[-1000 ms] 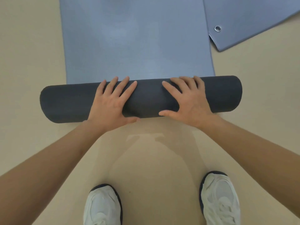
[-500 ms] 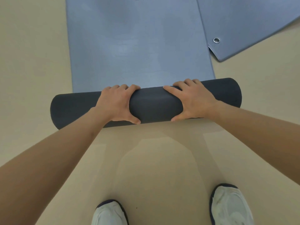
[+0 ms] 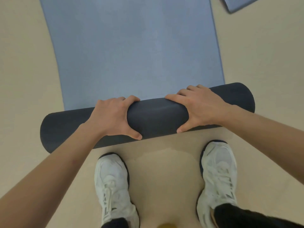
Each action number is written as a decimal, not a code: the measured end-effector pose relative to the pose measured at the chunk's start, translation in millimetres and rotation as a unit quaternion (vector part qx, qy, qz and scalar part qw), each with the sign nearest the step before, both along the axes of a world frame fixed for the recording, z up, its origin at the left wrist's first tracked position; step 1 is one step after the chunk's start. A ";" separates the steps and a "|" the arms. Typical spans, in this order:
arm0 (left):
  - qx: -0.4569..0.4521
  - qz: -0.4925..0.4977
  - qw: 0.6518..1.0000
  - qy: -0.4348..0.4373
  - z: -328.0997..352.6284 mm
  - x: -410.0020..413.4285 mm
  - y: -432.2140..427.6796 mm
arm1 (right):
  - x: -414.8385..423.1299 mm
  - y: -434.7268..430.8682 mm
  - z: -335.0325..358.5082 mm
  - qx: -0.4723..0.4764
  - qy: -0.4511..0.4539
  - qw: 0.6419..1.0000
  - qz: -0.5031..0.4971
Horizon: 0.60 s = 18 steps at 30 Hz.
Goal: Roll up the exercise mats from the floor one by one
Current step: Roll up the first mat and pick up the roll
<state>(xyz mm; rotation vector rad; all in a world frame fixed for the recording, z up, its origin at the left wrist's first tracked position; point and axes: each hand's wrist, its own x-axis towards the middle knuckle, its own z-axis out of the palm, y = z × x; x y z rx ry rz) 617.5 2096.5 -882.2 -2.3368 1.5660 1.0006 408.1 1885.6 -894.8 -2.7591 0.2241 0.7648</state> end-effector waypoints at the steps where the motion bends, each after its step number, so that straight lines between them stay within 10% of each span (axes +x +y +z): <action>1: 0.014 0.007 1.000 0.014 -0.5 -5.9 7.9 | -2.9 4.1 0.0 0.013 0.014 1.000 0.005; 11: -0.191 0.023 0.976 -0.105 -7.5 -89.4 49.5 | 35.1 -24.2 5.0 0.184 0.101 0.975 -0.066; 18: -0.233 0.022 0.957 -0.174 -26.4 -69.8 30.4 | 35.5 -36.3 4.4 0.064 0.042 0.992 -0.098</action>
